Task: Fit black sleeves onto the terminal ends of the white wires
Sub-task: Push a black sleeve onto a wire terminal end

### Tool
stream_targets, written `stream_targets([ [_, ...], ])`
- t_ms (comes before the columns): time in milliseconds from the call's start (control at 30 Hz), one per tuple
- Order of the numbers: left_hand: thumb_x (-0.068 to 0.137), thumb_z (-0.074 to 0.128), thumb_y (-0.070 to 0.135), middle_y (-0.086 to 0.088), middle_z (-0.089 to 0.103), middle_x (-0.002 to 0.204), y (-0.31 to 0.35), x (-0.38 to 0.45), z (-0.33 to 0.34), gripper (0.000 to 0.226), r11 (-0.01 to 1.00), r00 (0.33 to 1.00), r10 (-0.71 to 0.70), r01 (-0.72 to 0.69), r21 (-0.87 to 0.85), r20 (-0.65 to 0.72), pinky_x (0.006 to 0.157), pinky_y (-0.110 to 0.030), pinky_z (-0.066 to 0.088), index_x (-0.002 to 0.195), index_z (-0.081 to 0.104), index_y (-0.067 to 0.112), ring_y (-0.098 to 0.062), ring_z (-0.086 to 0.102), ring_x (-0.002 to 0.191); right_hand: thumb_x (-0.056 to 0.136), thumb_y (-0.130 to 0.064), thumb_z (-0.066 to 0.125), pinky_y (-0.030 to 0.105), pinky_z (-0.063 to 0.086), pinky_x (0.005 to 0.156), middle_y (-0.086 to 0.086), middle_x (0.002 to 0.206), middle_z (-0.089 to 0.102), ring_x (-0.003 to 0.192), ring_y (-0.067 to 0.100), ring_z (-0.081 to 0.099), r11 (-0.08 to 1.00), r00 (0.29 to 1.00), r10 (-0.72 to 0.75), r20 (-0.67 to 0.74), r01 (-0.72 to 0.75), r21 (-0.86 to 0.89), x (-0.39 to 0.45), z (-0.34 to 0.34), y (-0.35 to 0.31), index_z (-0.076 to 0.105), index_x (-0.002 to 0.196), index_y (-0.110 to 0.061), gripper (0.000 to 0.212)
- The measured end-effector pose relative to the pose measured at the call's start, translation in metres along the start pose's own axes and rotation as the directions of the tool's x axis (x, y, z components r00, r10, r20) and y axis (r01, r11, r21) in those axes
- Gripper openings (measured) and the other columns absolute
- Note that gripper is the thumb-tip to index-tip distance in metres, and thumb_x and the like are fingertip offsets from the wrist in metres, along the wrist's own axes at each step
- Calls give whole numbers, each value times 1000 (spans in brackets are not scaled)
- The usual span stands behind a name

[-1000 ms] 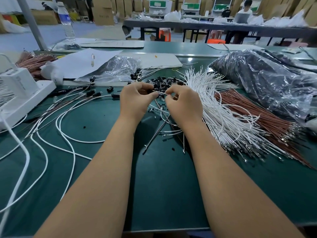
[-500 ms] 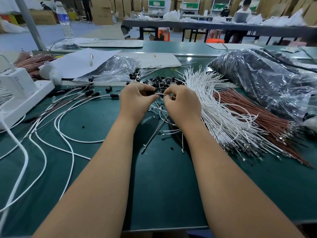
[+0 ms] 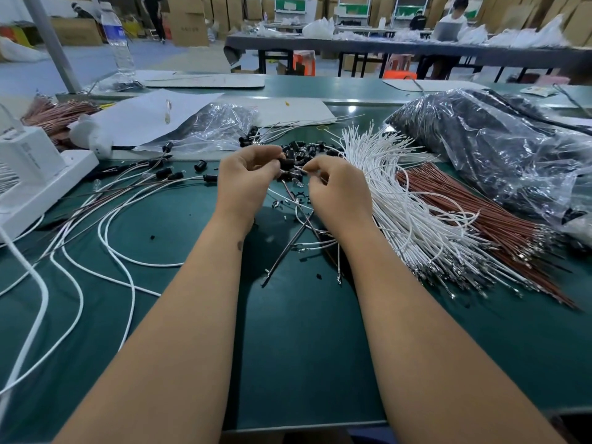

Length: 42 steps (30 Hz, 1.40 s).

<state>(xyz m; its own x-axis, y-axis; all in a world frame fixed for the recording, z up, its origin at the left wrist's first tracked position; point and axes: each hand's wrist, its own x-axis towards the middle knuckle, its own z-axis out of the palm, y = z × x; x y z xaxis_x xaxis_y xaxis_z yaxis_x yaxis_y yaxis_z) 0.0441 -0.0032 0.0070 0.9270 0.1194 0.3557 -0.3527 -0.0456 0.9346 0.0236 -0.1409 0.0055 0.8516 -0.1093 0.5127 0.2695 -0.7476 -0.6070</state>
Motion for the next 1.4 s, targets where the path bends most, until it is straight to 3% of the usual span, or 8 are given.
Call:
stream_targets([
  [200,89,61,-1,-1,72,84,0,0,-3,16,950,985,-170,175,-258,43,72,-21,55,92,69,12,-10,68,74,93,-11,55,22,36,56,0,89,66,69,11,53,997,1000,-19,-10,20,78,1,0,1,70,101,-20,19],
  [400,89,59,-5,-2,73,81,0,1,-4,17,912,971,-205,236,-335,126,76,-22,56,90,69,9,-11,69,77,93,-9,55,22,38,59,-1,91,67,74,12,56,995,999,-39,-20,41,92,1,0,3,70,99,-19,19],
  [667,89,60,-3,-5,67,85,-2,1,1,18,969,970,-172,198,-149,170,75,-21,54,90,69,11,-12,62,79,94,-10,53,26,42,68,2,98,67,84,16,59,997,999,-53,-9,53,50,1,2,4,69,101,-15,18],
  [867,81,68,-7,-2,70,85,-3,1,-2,21,981,993,-82,94,-167,80,74,-21,54,91,67,12,-10,66,78,93,-2,50,18,41,78,3,110,69,94,13,60,991,996,-90,11,89,104,1,1,0,65,120,-14,33],
  [1033,83,69,2,1,71,80,-3,-1,-2,16,987,993,-98,106,-124,69,73,-25,56,88,69,17,-12,67,74,90,2,51,23,45,76,2,106,71,93,15,62,987,993,-121,14,119,104,-1,0,1,67,118,-16,38],
  [1133,85,69,4,2,71,75,-1,-2,0,12,987,992,-104,112,-113,74,70,-21,55,87,71,15,-9,67,71,87,1,51,28,48,82,6,104,70,95,20,62,987,990,-134,44,129,99,0,2,-1,69,114,-11,34],
  [1300,82,70,-1,-1,67,77,1,-2,2,15,995,997,-66,70,-72,46,66,-15,50,93,69,9,-3,62,66,85,-9,60,20,45,72,-1,92,66,81,12,57,985,988,-142,65,134,109,-2,3,-2,71,105,-12,23],
  [1400,81,68,-2,2,60,68,1,-2,3,18,998,998,-62,62,-18,3,60,-13,45,87,70,15,-1,54,56,90,-12,61,23,43,74,2,95,66,85,14,57,990,987,-136,81,132,52,1,3,-1,69,102,-10,15],
])
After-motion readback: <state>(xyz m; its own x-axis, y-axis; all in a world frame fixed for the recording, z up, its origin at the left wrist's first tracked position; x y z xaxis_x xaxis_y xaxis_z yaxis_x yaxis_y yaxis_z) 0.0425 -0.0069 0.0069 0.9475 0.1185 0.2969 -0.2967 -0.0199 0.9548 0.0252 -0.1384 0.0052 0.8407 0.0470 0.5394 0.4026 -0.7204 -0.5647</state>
